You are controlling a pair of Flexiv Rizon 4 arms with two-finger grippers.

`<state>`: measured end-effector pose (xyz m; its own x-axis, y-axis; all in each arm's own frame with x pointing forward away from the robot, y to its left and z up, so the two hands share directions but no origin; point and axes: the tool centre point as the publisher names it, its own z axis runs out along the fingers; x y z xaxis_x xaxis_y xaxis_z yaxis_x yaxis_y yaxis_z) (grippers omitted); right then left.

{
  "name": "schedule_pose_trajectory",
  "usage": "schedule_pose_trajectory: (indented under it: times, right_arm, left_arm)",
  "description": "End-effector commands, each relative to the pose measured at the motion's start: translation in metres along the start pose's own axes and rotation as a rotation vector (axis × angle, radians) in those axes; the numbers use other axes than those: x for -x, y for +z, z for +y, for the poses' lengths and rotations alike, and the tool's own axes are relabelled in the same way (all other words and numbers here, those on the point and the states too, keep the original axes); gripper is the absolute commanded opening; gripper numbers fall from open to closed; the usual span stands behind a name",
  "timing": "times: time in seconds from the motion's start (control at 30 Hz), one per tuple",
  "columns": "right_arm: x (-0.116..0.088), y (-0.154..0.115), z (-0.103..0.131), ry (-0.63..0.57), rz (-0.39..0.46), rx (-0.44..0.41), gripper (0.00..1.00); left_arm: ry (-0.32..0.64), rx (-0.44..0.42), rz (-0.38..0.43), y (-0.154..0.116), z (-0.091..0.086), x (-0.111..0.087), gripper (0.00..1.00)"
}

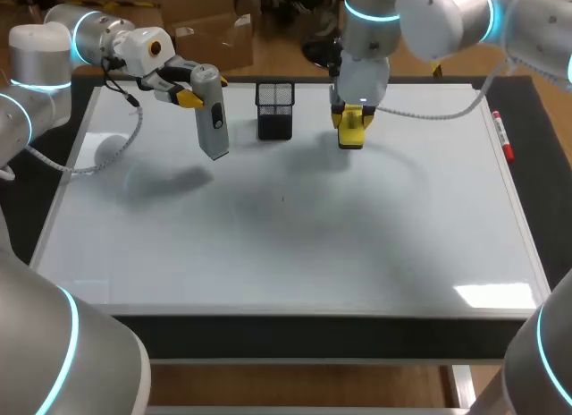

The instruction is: Pick up the inspection probe, press it on each red-marked spot on the whiteboard one by one, put down the probe, pick up the eraser, and wipe off all the red marks.

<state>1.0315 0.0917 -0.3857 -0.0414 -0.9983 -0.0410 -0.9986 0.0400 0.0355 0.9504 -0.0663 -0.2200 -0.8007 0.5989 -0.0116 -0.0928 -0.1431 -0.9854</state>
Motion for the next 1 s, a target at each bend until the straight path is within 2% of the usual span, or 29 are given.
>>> schedule_pose_trajectory:
  times: [0.03,0.3,1.0]
  right_arm:
    - [0.012,0.009,-0.019,-0.010,0.013,0.070,0.00]
    - [0.022,0.018,-0.030,-0.026,0.012,0.078,0.00]
    - [0.005,0.034,-0.042,0.012,0.006,0.045,0.00]
  left_arm:
    - [-0.002,-0.005,0.042,-0.006,0.000,0.004,0.00]
    - [-0.002,-0.005,0.042,-0.006,0.000,0.004,0.00]
    - [-0.002,-0.005,0.042,-0.006,0.000,0.004,0.00]
